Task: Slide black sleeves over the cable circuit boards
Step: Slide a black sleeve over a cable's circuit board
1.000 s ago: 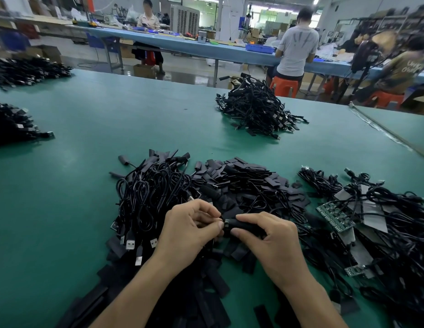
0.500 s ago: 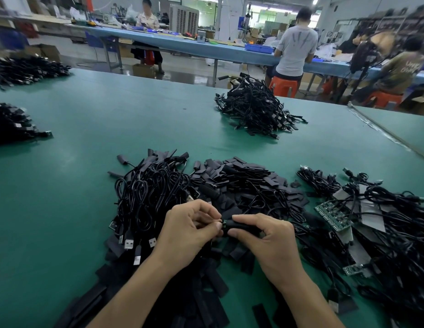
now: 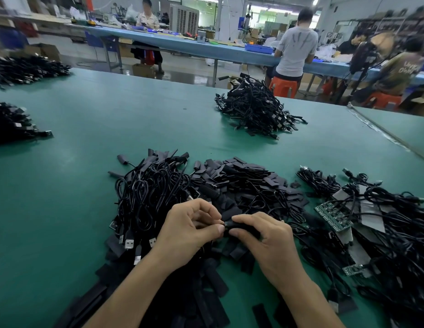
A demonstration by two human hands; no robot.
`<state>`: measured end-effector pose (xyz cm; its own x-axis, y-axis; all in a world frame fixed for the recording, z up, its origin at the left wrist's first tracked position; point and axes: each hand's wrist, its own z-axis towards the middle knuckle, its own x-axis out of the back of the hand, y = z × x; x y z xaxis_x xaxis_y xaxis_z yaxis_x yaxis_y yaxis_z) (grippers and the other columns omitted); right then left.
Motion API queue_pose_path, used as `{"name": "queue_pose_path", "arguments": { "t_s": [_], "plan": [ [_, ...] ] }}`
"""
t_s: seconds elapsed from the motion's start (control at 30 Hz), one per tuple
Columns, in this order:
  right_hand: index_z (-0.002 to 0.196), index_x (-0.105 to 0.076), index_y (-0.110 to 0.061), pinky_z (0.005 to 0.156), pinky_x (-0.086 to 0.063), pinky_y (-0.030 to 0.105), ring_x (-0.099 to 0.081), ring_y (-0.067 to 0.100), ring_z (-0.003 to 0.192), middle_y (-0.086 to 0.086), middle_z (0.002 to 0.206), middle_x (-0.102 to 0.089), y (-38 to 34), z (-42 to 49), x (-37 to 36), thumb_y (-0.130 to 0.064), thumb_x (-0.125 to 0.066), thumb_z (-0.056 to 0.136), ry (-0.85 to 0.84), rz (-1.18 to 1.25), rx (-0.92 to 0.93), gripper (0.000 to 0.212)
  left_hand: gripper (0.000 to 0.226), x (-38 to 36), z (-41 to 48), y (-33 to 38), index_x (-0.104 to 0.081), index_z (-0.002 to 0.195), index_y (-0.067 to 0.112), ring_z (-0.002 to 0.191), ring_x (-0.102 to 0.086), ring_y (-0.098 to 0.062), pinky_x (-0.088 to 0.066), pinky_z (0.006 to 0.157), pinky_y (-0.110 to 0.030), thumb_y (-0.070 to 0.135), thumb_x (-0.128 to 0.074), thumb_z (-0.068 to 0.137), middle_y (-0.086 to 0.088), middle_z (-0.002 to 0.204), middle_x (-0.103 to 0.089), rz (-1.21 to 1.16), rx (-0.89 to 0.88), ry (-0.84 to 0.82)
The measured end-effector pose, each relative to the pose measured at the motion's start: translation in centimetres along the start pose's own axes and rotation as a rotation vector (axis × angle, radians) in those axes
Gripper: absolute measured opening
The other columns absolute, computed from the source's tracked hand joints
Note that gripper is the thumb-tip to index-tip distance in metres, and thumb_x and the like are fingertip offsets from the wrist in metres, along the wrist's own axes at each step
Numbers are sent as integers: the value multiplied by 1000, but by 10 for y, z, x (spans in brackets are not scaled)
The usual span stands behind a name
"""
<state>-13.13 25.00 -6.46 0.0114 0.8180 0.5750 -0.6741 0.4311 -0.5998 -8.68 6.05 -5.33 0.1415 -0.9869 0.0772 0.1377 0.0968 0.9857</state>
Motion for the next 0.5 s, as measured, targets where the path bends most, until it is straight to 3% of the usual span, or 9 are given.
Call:
{"name": "queue_pose_path", "arguments": {
  "t_s": [0.23, 0.33, 0.5],
  "plan": [
    [88, -76, -29, 74, -47, 12, -68, 3, 82, -19, 87, -72, 5, 1, 2, -17, -82, 78, -64, 175, -158, 17, 19, 0, 0, 1, -70, 76, 22, 70, -71, -18, -56, 69, -25, 9, -81, 70, -7, 78, -74, 35, -51, -59],
    [91, -78, -27, 73, -48, 12, -69, 2, 82, -19, 87, -72, 2, 0, 2, -19, -83, 77, -60, 150, -107, 17, 17, 1, 1, 0, -69, 75, 19, 68, -70, -15, -54, 66, -24, 10, -80, 68, -8, 76, -73, 0, -39, -63],
    [103, -73, -29, 76, -48, 9, -66, -1, 85, -23, 91, -70, -4, 1, 1, -16, -88, 69, -5, 55, 4, 38, 18, 1, 2, -1, -71, 77, 22, 68, -71, -18, -55, 67, -22, 7, -79, 70, -7, 76, -74, -67, 0, -60]
  ]
}}
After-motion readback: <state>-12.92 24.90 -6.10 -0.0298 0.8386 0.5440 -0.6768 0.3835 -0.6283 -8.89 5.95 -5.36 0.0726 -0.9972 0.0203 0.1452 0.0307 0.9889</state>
